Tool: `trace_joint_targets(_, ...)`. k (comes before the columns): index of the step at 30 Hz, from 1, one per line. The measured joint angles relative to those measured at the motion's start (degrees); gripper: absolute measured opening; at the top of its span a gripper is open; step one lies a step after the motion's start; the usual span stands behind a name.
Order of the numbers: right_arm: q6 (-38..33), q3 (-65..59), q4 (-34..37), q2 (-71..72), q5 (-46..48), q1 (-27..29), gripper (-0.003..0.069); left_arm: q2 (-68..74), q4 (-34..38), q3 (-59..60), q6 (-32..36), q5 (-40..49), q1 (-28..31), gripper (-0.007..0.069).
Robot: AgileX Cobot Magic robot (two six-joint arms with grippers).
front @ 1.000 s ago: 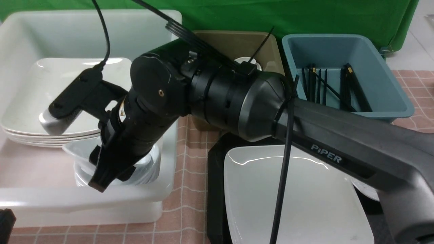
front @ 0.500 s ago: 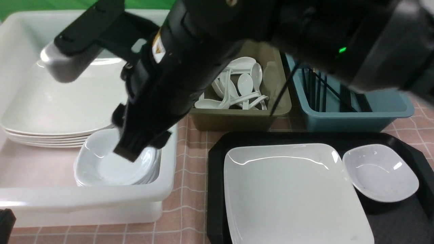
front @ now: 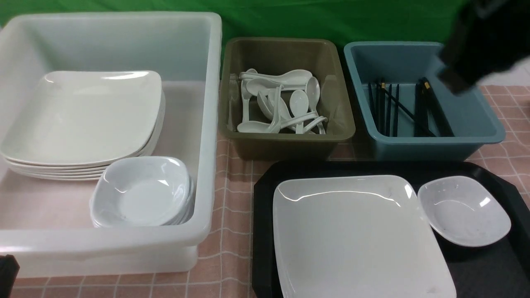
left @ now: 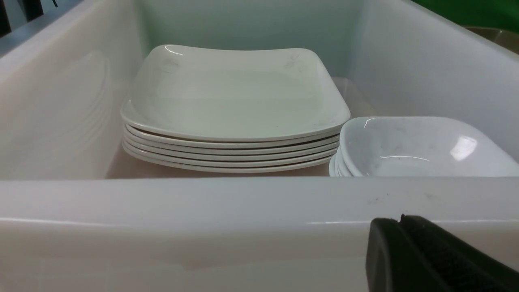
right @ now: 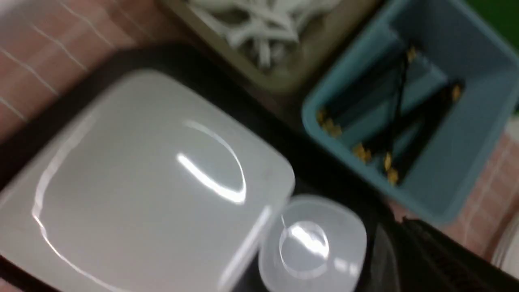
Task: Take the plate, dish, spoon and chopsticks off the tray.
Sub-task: Use the right arm to grab a small plate from the dinner plate
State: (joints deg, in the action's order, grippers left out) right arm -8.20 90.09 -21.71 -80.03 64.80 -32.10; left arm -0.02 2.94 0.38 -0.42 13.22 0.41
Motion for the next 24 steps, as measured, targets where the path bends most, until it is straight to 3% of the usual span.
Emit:
trace_joint_targets(2,-0.4,-5.8,0.1,1.7,-0.1,3.3,0.0042,0.0,0.0,0.0,0.0,0.0,0.0,0.0004)
trace_joint_targets(3,-0.9,-14.5,0.1,2.9,-0.2,7.6,0.0080,0.0,0.0,0.0,0.0,0.0,0.0,0.0004)
trace_joint_targets(5,-1.3,-23.7,0.4,2.9,-1.3,10.8,0.0164,0.0,0.0,0.0,0.0,0.0,0.0,0.0004)
trace_joint_targets(7,-1.3,-30.3,0.5,2.4,-5.4,12.1,0.0267,0.0,0.0,0.0,0.0,0.0,0.0,0.0004)
trace_joint_targets(8,-1.3,-31.8,0.4,2.3,-6.0,12.2,0.0279,0.0,0.0,0.0,0.0,0.0,0.0,0.0004)
trace_joint_targets(9,-1.6,-35.7,0.3,1.7,-10.9,12.4,0.0359,0.0,0.0,0.0,0.0,0.0,0.0,0.0004)
trace_joint_targets(12,-4.8,-43.2,0.2,-0.3,-22.5,12.5,0.0481,0.0,0.0,0.0,0.0,0.0,0.0,0.0004)
trace_joint_targets(18,-12.3,-47.1,-2.7,-5.0,-35.4,12.5,0.0498,0.0,0.0,0.0,0.0,0.0,0.0,0.0004)
trace_joint_targets(24,-13.4,-47.1,-8.0,-9.8,-41.5,12.5,0.0489,0.0,0.0,0.0,0.0,0.0,0.0,0.0004)
